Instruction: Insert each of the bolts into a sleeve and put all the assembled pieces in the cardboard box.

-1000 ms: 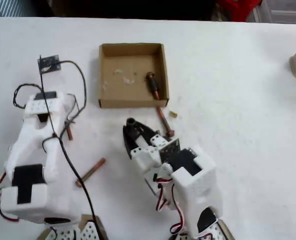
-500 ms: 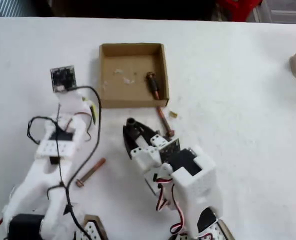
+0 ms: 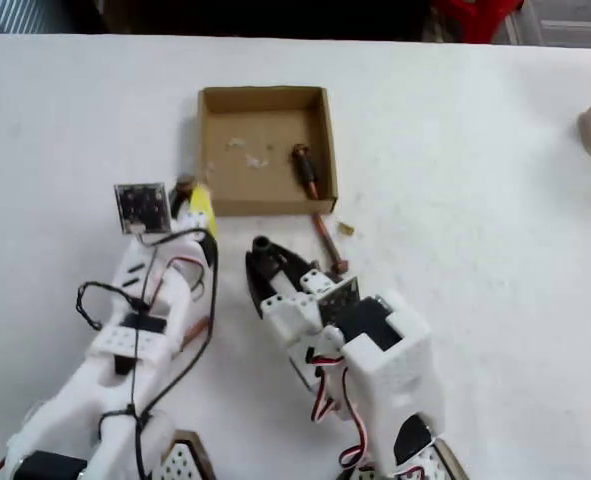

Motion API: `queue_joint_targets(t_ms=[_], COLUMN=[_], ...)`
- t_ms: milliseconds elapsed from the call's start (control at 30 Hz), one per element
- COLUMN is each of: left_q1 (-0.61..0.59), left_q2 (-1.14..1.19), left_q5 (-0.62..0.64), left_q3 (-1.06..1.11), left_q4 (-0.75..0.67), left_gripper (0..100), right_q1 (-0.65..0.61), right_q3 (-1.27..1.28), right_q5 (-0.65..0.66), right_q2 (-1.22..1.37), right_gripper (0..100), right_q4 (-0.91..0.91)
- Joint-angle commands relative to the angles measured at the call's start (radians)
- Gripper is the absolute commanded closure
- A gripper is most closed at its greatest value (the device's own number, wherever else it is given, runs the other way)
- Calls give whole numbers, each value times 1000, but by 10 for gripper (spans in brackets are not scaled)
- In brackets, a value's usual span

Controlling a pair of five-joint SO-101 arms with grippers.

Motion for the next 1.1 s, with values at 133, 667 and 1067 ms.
queue_joint_targets(t_ms=[133, 667, 1067], left_q1=[117, 151, 159], left_q2=[-50, -51, -191], left_q5=[2, 3, 5], left_q3=[138, 150, 195], left_q4=[-396, -488, -407], left_gripper=[980, 980, 980], right_q1=[-12, -50, -31], right_q3=[-15, -41, -64], right_q5=[14, 18, 18], right_q2=[-4, 62, 64], right_gripper=[982, 982, 982], right_q4=[-25, -27, -25])
